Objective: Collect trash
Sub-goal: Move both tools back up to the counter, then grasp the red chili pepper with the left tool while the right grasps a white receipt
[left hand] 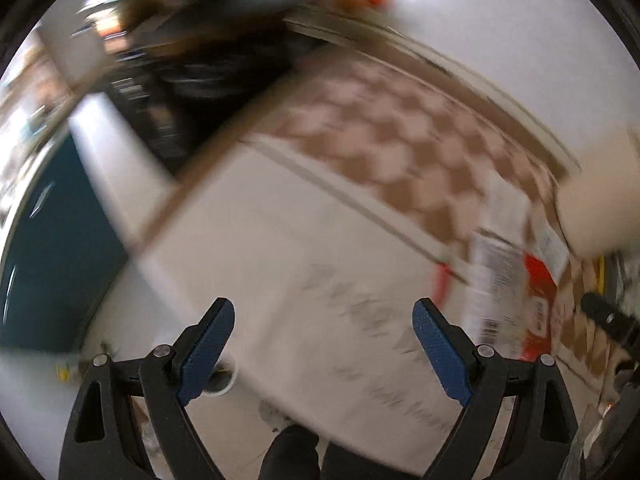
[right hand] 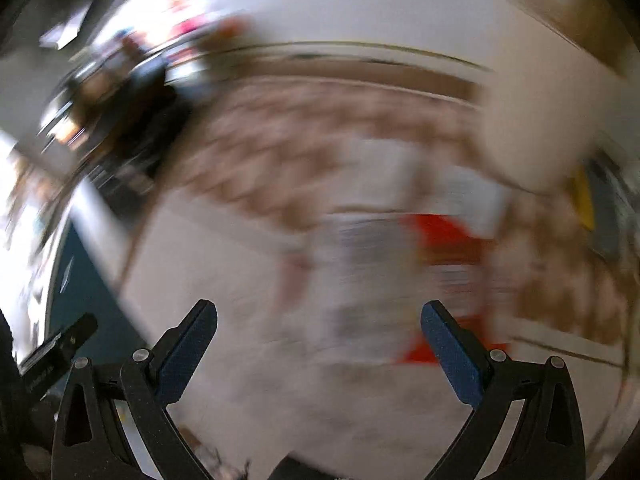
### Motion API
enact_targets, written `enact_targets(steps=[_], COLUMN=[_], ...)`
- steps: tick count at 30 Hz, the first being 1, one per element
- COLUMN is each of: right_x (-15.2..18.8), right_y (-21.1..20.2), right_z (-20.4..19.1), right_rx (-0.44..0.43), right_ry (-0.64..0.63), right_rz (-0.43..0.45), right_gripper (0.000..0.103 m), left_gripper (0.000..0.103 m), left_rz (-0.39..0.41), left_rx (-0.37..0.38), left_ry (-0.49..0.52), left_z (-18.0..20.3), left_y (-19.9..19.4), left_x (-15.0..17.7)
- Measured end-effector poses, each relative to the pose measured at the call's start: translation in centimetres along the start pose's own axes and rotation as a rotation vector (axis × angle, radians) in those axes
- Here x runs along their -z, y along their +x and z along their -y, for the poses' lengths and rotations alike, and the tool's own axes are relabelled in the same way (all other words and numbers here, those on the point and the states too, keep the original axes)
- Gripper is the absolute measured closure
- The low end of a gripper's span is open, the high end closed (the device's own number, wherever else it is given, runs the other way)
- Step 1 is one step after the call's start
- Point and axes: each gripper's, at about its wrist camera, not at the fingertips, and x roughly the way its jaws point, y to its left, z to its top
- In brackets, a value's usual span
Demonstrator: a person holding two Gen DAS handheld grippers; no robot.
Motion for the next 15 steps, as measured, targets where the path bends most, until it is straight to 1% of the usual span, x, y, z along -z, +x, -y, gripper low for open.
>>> enact_targets(steps=[1,2,3,4,5,6,7,8,9,11,12,15], right_x=[-0.7,-1.2,-1.7,-1.9,-2.1,-2.3,-2.2,-2.3,-2.5,-2.9,-3.1,-4.2], right_y=[0.5,0.9,1.4,1.9,2.3,2.8,3.4,3.8,4.4,5.5,6.0,8.0], right_z=[3.0,5.3,6.9,8.9,9.9,11.4,12.3,12.7,13.2,13.8,14.0,13.3], right_rx=[0.031,0.048,0.061,0.082,0.091,0.093,0.093,0.093,0.084,0.075,0.074,0.079], right_ry=[0.054,0.097,0.124,0.153,0.167,0.186,0.195,0.200,0.209,0.211,0.210,0.187], right_rz=[-0.004,-0.011,-0.015,-0.019,-0.022,-0.023,-0.023,-0.024,-0.026,-0.026,-0.027,-0.016], right_gripper=[0.000,0.000,0.000,0.000,0.000,0.001,0.002,0.006,0.008,0.011,0.011,0.012], left_gripper=[0.015,0.017,0.027,0.039,0.044,0.057,0.066,0.066,0.076,0.089,0.096,0.096], left_rz=[-0.032,-0.051,-0.074,-0.109,-0.142,-0.167,-0.195,-0.213,-0.222,-0.197,-0.199,-0.187], left_rx=[0.008,0.017,0.029,0.038,0.055,0.068,0.067,0.068,0.068,0.045,0.040,0.014], left_ry=[0.043,0.067,0.091,0.109,0.120,0.129,0.136,0.142,0.145,0.147,0.139,0.078], left_z=[2.4,3.7,5.0,6.0,7.0,7.7,8.3,8.7,9.0,9.1,9.0,7.9], left_y=[1.7,2.9,4.2,5.6,6.8,7.9,9.0,9.8,10.4,10.4,10.4,10.4], left_x=[-0.4,-0.7,-0.8,-0.9,-1.1,-1.2,-1.2,-1.2,-1.3,-1.4,-1.4,-1.6])
